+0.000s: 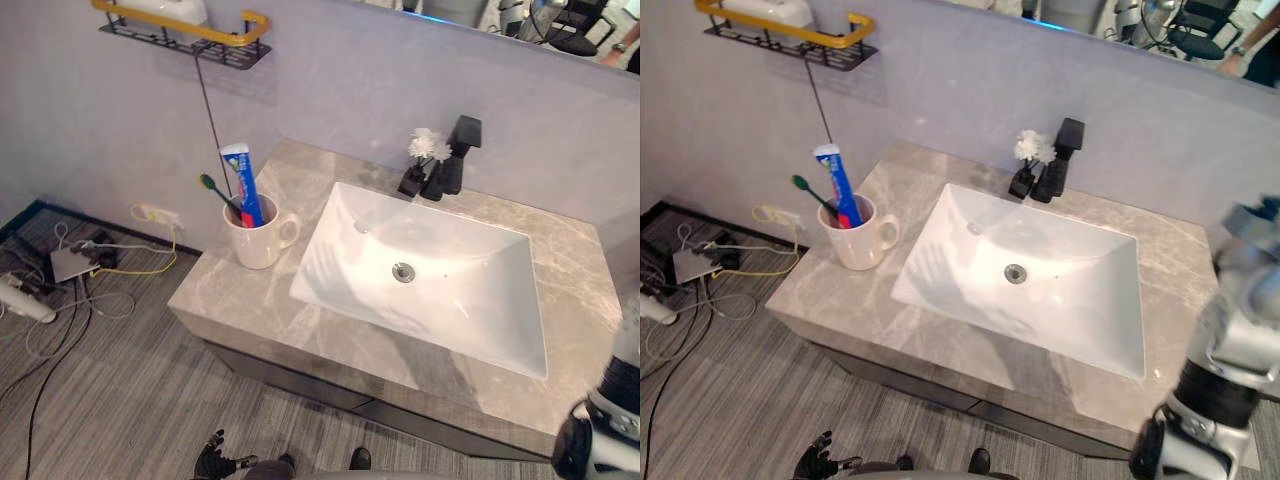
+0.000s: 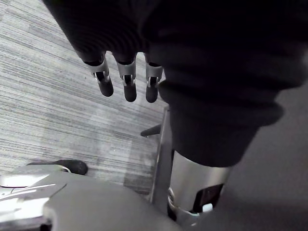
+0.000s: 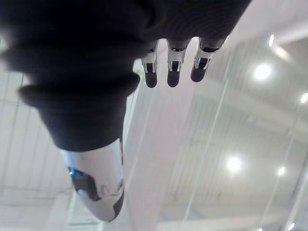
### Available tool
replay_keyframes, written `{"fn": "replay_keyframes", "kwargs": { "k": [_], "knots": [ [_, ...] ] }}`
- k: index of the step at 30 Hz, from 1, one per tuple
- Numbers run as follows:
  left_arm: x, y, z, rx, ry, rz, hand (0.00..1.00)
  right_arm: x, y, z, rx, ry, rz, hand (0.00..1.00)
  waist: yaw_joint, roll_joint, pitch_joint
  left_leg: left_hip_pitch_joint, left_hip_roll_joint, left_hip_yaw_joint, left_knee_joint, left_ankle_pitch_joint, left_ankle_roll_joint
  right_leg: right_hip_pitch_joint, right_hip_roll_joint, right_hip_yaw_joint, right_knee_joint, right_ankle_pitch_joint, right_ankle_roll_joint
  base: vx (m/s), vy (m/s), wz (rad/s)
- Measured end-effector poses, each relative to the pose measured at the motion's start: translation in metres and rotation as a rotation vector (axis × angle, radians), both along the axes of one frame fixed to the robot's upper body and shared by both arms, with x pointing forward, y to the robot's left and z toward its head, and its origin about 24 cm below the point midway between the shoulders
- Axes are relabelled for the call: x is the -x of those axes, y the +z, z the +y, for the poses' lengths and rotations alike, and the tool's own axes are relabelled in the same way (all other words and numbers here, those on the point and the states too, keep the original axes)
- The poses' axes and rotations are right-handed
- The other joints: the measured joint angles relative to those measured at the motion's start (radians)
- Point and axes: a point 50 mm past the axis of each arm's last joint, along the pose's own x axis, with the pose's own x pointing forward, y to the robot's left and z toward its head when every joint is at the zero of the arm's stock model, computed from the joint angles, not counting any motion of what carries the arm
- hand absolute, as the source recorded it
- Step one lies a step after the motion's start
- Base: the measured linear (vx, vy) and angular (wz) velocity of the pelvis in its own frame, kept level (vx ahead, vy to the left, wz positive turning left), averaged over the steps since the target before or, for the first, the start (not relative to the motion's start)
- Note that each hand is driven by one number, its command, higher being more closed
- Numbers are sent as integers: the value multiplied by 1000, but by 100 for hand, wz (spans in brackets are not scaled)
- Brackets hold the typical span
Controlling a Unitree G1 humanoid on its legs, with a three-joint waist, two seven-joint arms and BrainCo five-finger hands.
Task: Organize washtable
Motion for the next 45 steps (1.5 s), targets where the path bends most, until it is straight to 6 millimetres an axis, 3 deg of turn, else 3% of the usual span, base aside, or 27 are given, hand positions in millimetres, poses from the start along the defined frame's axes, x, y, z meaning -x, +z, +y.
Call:
{"fn": "replay_keyframes", "kwargs": {
  "k": [1,3,4,6,7,10,15,19,20,21,24,37,40,45],
  "knots": [
    [0,0,0,5,8,-1,0,3,-12,-6,-52,-22,29,0,-10,1,-1,0,0,0,-2,1,2,0,0,0,0,0,0,17,-3,-10],
    [0,0,-1,13,12,-2,0,14,-57,-23,-219,-99,148,0,-28,10,-6,2,0,3,-10,4,3,-2,0,0,-3,0,0,0,0,0],
    [0,-1,-2,15,15,-1,0,18,-70,-26,-262,-122,191,0,-35,13,-8,2,0,3,-11,4,3,-2,0,0,-5,1,1,15,1,-3],
    [0,-1,-6,29,28,-3,0,37,-118,-32,-425,-200,344,0,-39,29,-18,6,1,14,-18,4,2,-4,1,7,-6,1,1,19,6,-9],
    [-1,-1,-7,32,29,-4,0,43,-127,-32,-459,-220,374,0,-39,34,-21,6,2,18,-20,4,2,-6,1,10,-7,0,1,13,8,-14],
    [-3,-1,-9,48,59,-17,0,65,-169,-22,-600,-287,504,0,-39,45,-26,23,10,59,-26,3,2,-5,5,33,-5,0,2,4,-1,-24],
    [-14,1,-12,70,96,-65,0,89,-215,7,-770,-303,657,0,-38,45,-28,42,28,105,-21,-9,-7,0,15,31,7,-11,5,-30,-32,-19],
    [-20,2,-24,117,135,-92,0,94,-233,17,-833,-288,730,0,-38,48,-31,46,42,140,-3,-36,-10,0,16,21,34,-35,5,-33,-15,-21],
    [-22,1,-31,138,141,-96,0,92,-236,19,-838,-276,743,0,-38,62,-38,54,43,150,-3,-38,-10,4,13,16,36,-33,3,22,23,-29],
    [-22,0,-43,173,151,-96,0,90,-241,22,-849,-261,769,0,-39,59,-39,71,46,172,-7,-39,-12,9,7,-5,40,-26,11,37,29,-30],
    [-28,1,-47,185,142,-111,0,88,-255,30,-879,-224,832,0,-41,63,-43,77,50,197,-7,-42,-17,9,8,-5,50,-29,14,37,11,-9],
    [-19,-3,-39,178,211,-80,0,105,-294,45,-967,-179,995,0,-37,58,-44,130,60,249,-4,-56,-39,45,13,-1,52,-43,26,-10,-10,-1],
    [-18,-4,-39,178,210,-72,0,109,-316,63,-1003,-122,1146,0,-39,60,-43,131,62,250,-5,-56,-39,51,16,0,52,-44,24,-75,-38,-1],
    [-21,-5,-45,186,179,-61,0,115,-328,79,-1006,-84,1276,0,-37,70,-40,134,65,252,-5,-56,-39,53,19,1,53,-44,23,-44,-37,-1]
  ]
}}
